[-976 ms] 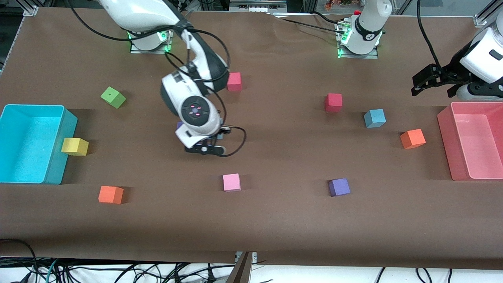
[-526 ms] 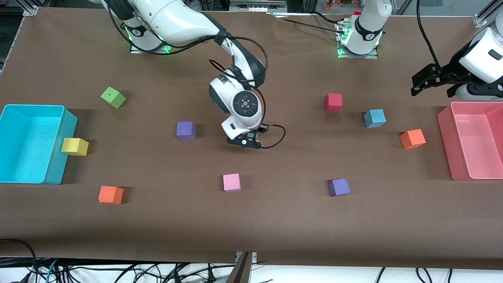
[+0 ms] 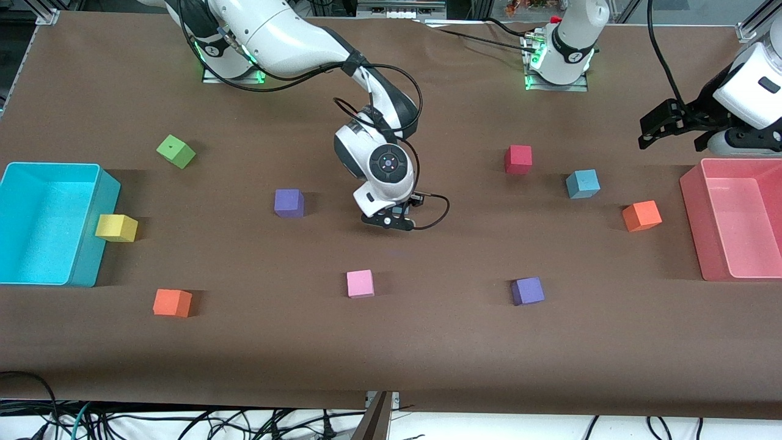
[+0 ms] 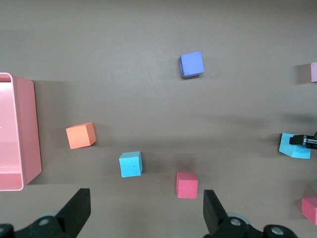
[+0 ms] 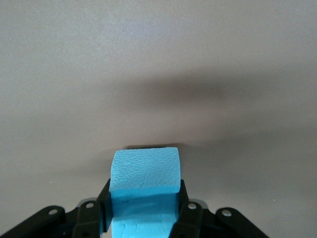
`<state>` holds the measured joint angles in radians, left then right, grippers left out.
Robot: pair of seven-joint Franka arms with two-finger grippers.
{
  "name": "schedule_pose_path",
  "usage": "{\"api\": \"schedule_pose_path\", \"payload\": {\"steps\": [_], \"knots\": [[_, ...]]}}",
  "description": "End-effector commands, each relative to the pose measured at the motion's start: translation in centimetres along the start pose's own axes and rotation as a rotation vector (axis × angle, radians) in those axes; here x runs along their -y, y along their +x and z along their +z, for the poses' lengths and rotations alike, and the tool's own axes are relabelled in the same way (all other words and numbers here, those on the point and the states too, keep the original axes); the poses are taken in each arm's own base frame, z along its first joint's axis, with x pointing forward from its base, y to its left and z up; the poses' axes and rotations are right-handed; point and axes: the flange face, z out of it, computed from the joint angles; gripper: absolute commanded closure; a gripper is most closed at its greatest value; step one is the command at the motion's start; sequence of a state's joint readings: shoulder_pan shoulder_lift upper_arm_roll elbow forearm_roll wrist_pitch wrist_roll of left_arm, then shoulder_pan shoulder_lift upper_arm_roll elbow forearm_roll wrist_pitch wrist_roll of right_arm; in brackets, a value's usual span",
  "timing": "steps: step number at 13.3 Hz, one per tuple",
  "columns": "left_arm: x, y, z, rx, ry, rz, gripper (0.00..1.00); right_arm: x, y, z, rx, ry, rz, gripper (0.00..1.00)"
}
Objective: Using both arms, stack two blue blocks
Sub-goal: 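Carry the light blue cube with the right gripper to the table middle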
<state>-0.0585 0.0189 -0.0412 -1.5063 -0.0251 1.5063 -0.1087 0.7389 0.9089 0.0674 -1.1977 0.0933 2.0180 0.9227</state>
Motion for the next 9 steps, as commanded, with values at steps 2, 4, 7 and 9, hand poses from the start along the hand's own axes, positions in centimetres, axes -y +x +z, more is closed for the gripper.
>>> {"api": "schedule_pose_path", "payload": {"steps": [2,4,7,9], "knots": [[-0.1,-0.2,-0.5,0.005,0.021,0.003,0.00,0.7,-0.1,0.7,0.003,0.004,-0.007,0.00],[-0.2,-0.1,-0.4,0.005,0.021,0.005,0.00,0.7,0.0,0.6,0.000,0.006,-0.017,0.00],[-0.1,-0.1,-0.3,0.006,0.021,0.003,0.00,0.7,0.1,-0.1,-0.008,0.014,-0.039,0.00],[0.4,0.1,0.0,0.011,0.020,-0.005,0.00,0.8,0.2,-1.8,-0.019,0.033,-0.046,0.00]]}}
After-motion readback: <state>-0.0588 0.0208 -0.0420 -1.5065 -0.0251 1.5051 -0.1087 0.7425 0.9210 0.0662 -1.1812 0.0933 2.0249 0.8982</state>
